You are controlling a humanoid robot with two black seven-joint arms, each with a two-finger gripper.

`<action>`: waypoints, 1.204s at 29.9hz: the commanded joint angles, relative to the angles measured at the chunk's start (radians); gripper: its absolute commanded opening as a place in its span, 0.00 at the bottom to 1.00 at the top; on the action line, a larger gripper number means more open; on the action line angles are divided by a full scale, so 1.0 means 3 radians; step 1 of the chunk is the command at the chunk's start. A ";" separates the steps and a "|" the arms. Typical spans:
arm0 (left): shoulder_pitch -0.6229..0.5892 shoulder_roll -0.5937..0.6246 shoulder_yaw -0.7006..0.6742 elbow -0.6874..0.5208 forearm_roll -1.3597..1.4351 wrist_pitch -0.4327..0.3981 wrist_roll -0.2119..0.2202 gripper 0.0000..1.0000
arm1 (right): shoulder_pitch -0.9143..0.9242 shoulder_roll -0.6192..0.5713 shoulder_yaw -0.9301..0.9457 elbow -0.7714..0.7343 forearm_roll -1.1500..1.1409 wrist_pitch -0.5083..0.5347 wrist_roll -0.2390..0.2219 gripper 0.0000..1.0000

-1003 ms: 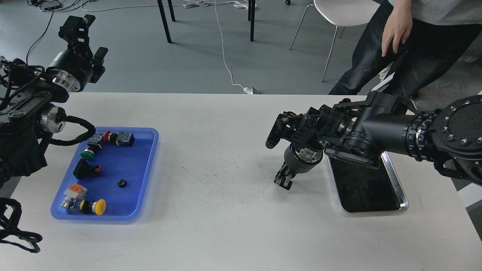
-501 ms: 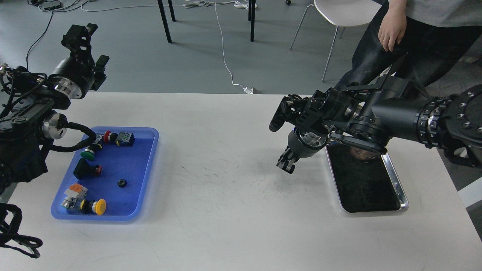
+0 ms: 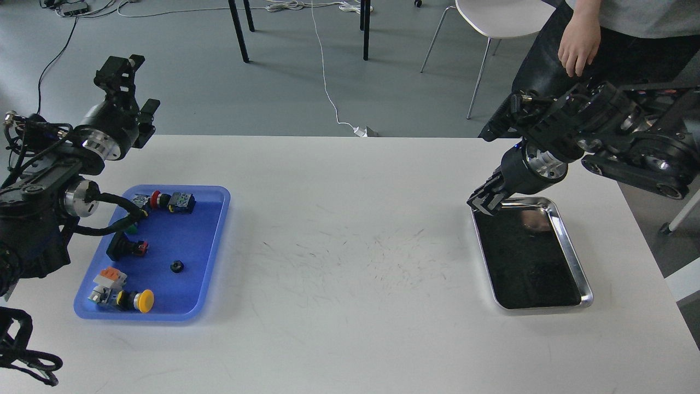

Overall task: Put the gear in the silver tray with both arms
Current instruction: 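Lift the gear and carry it over the silver tray, then lower the gear into the silver tray and open the right gripper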

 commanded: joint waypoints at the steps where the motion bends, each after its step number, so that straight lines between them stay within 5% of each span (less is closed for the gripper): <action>1: -0.0002 -0.0008 0.0005 0.0000 0.0000 0.0000 0.0000 0.98 | -0.0042 -0.0233 -0.0053 0.0068 -0.0020 0.0000 0.0000 0.01; 15: -0.0007 -0.0034 0.0010 0.0000 0.0000 -0.0005 0.0000 0.98 | -0.0451 -0.0479 -0.0074 -0.0013 -0.0112 0.0000 0.0000 0.01; 36: -0.0007 -0.0034 -0.0020 0.0000 -0.0005 -0.0010 0.0000 0.98 | -0.0778 -0.0029 -0.0048 -0.0709 -0.0107 0.0000 0.0000 0.01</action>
